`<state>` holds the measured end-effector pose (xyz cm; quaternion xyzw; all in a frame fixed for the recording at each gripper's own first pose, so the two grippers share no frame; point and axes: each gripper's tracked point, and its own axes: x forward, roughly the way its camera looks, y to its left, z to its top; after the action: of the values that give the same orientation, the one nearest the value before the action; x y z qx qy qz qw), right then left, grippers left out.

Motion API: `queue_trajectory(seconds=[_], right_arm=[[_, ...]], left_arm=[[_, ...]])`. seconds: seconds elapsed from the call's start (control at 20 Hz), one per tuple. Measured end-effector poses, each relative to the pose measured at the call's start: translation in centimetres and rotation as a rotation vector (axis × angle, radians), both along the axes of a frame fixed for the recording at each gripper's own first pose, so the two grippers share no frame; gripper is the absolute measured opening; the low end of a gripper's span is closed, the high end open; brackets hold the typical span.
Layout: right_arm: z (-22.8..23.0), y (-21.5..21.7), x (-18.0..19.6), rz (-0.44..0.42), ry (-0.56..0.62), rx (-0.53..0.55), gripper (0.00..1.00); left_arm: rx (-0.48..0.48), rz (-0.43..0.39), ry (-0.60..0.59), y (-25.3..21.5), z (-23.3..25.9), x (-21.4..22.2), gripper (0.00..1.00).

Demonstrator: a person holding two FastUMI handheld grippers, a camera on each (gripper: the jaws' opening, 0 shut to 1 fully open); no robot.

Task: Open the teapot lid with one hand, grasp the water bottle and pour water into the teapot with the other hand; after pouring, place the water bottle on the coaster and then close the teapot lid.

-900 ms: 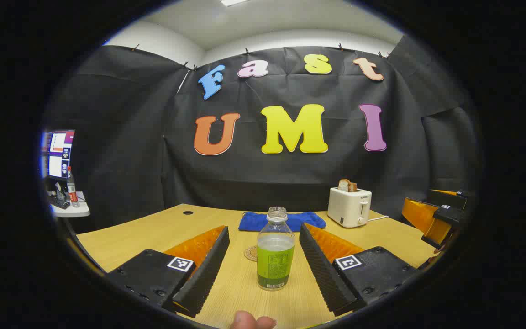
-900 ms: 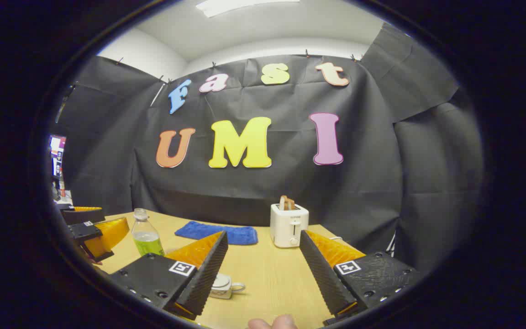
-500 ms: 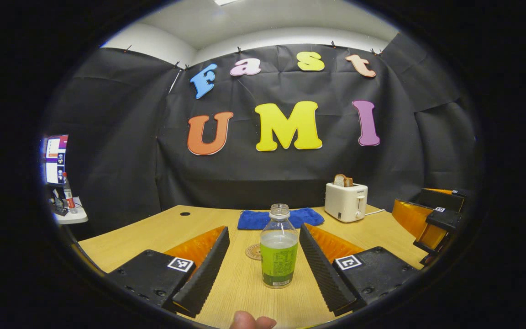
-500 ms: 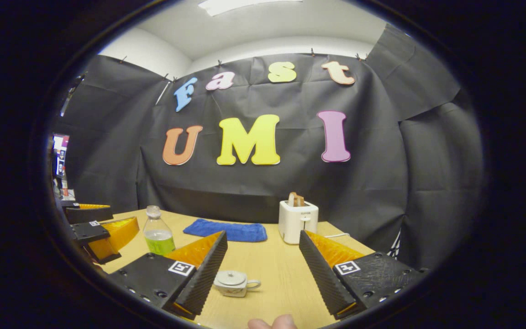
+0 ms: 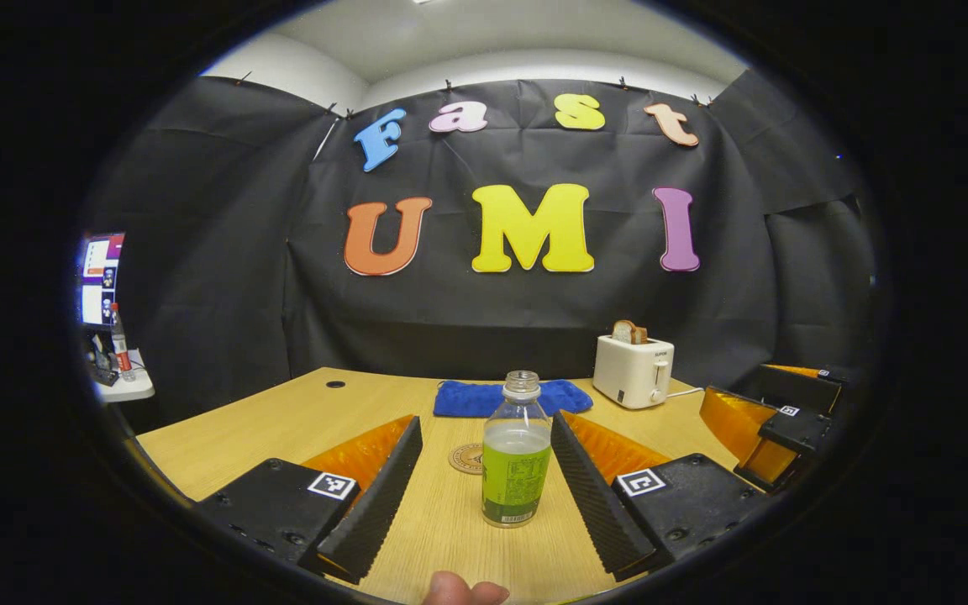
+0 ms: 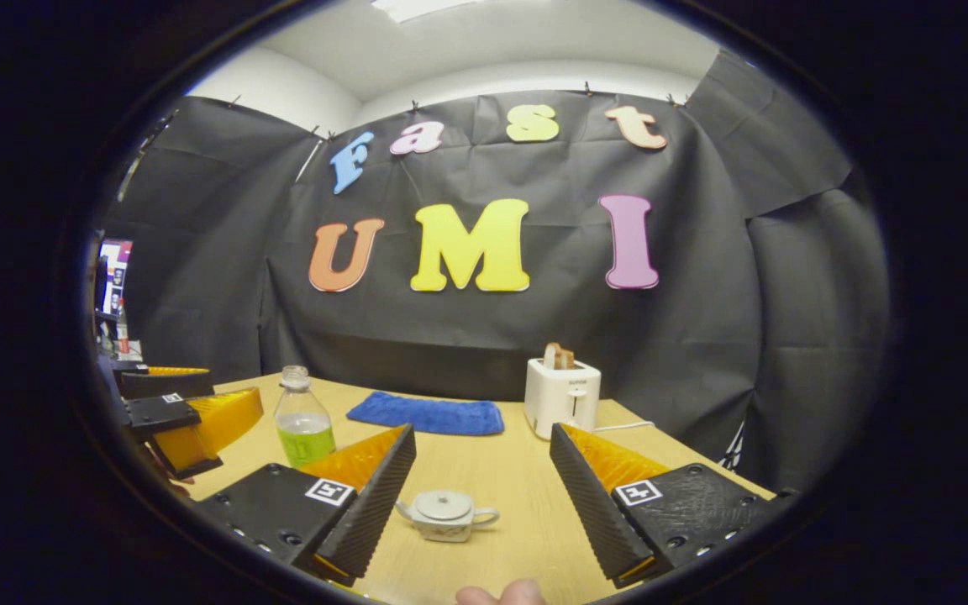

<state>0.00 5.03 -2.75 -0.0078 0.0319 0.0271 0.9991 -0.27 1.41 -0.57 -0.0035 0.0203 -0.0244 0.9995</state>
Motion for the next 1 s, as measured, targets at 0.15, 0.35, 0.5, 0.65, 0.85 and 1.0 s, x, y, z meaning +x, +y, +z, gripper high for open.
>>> queue_trajectory(seconds=[0.15,0.35,0.5,0.65,0.85,1.0], right_arm=[[0.1,-0.5,0.1,-0.012,-0.001,0.001,0.96],[-0.2,-0.7,0.1,-0.017,0.006,0.002,0.96],[-1.1,-0.5,0.4,-0.013,0.024,-0.002,0.96],[-1.9,-0.4,0.7,-0.011,0.039,-0.007,0.96],[-3.7,0.2,1.6,-0.009,0.074,-0.008,0.96],[-4.9,1.0,2.7,0.002,0.097,-0.024,0.96]], left_arm=[[-0.005,-0.003,0.007,-0.1,-0.2,0.0,0.96],[-0.025,-0.013,0.014,-0.4,-0.3,-0.1,0.96],[-0.017,-0.017,0.015,-0.5,-0.4,-0.1,0.97],[-0.017,-0.02,0.019,-0.6,-0.4,-0.1,0.96],[-0.023,-0.018,0.022,-0.3,-0.3,-0.2,0.96],[-0.028,-0.012,0.02,0.1,-0.2,-0.2,0.96]])
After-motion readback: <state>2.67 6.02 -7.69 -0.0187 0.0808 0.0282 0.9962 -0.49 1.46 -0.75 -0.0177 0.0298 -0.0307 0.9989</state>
